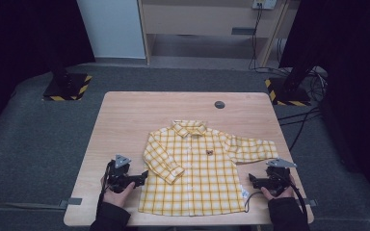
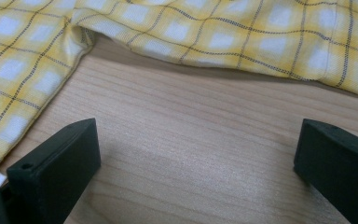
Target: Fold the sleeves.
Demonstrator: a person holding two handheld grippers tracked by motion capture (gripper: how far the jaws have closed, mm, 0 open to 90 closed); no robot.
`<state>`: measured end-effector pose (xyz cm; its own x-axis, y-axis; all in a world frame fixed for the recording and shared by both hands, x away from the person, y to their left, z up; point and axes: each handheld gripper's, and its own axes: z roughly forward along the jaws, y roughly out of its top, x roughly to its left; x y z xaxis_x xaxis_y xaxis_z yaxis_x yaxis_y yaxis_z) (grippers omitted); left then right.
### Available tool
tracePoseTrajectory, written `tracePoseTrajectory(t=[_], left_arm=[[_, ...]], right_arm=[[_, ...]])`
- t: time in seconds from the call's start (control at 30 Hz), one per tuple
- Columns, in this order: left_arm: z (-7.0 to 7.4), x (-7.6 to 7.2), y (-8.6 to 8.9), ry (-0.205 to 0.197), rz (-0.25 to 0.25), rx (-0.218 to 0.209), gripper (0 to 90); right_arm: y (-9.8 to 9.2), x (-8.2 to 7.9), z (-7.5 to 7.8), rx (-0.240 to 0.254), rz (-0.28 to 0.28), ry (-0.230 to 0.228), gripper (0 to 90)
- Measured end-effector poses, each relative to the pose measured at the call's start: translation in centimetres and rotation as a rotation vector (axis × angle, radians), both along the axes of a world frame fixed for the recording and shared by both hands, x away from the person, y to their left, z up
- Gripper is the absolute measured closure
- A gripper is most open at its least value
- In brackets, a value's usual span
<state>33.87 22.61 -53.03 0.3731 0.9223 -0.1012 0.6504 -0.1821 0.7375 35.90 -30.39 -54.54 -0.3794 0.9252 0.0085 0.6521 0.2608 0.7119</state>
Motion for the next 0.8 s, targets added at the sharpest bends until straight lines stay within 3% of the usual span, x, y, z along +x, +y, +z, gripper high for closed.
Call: tracePoseTrajectory(t=[0.33,0.6,0.8], left_arm=[[-0.5,-0.8,2.4,0.010,0.061,0.014,8.8],[-0.6,-1.0,3.0,0.012,0.078,0.017,8.3],[-0.6,-1.0,3.4,0.010,0.088,0.013,8.1]], right_arm=[[0.0,0.0,0.0,0.001,0.001,0.004,0.7],[-0.1,0.0,0.2,0.004,-0.004,0.015,2.9],[-0.5,0.0,0.6,0.043,-0.018,0.012,5.0]])
